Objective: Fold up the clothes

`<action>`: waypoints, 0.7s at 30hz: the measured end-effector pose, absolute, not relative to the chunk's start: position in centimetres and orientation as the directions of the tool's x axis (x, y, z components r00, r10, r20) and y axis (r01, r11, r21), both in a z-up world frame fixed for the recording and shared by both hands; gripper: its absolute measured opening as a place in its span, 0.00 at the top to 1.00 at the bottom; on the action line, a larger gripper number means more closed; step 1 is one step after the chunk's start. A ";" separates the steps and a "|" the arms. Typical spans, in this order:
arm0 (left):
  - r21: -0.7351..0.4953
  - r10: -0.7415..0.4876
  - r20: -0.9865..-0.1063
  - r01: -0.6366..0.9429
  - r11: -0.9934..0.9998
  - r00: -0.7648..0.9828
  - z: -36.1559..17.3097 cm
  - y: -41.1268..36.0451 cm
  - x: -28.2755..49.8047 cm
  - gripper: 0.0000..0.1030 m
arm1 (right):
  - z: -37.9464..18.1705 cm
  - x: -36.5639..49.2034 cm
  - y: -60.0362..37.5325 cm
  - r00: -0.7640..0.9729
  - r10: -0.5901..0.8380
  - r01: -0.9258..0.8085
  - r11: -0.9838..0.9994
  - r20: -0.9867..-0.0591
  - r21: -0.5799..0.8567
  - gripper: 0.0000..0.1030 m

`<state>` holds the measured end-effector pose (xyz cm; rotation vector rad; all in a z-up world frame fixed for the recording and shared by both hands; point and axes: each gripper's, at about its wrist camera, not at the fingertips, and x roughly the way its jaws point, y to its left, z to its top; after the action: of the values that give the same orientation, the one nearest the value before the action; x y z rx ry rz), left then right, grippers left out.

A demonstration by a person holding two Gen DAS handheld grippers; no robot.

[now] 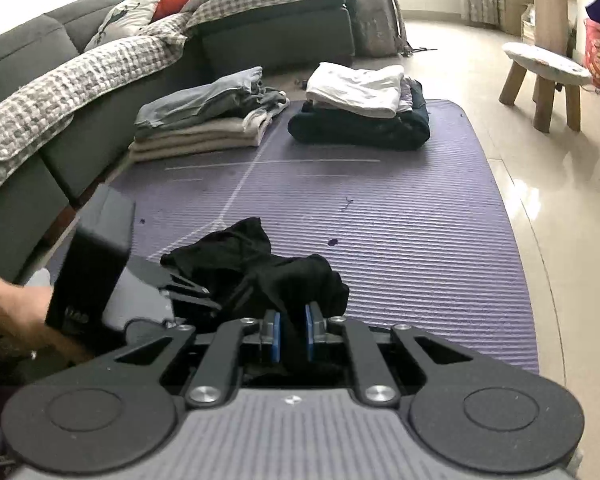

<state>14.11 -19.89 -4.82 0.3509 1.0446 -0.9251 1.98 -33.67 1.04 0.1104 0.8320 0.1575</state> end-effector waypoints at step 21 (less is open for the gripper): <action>-0.020 -0.239 -0.910 0.540 0.842 0.339 2.7 2.1 12.8 0.95 | 0.0 2.7 -23.0 0.444 0.372 -0.442 0.882 -0.815 0.162 0.90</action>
<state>12.83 2.11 2.65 0.3086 1.1166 -0.5174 2.75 -23.01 0.01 -0.0784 0.9897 0.5053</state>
